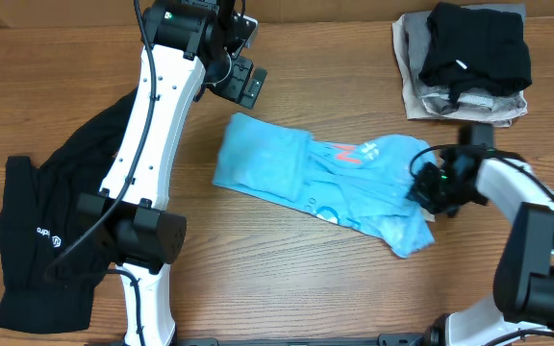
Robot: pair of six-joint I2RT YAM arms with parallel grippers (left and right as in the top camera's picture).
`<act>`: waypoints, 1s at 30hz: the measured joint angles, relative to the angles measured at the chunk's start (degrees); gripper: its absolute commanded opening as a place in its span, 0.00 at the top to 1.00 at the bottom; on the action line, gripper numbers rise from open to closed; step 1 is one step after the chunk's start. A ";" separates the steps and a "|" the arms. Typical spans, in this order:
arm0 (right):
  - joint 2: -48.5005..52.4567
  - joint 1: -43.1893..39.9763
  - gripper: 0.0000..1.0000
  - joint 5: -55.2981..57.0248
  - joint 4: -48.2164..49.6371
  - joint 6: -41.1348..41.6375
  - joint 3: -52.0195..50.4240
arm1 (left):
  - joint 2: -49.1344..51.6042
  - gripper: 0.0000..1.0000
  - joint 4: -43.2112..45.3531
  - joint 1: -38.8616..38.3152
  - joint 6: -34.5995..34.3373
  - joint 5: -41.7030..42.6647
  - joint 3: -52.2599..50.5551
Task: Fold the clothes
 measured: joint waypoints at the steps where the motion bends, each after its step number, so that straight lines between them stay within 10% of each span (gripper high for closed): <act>1: 0.00 -1.70 0.96 0.28 -2.36 -1.22 0.63 | 0.00 0.00 0.02 0.09 0.00 -0.02 0.00; 15: -4.35 -9.31 0.96 0.39 -16.94 -9.35 10.12 | 0.00 0.00 0.90 0.52 -0.15 -0.72 0.00; 30: -9.62 4.26 0.96 -4.13 -17.44 -6.93 15.26 | 0.00 0.00 3.54 5.57 -0.42 -0.90 0.00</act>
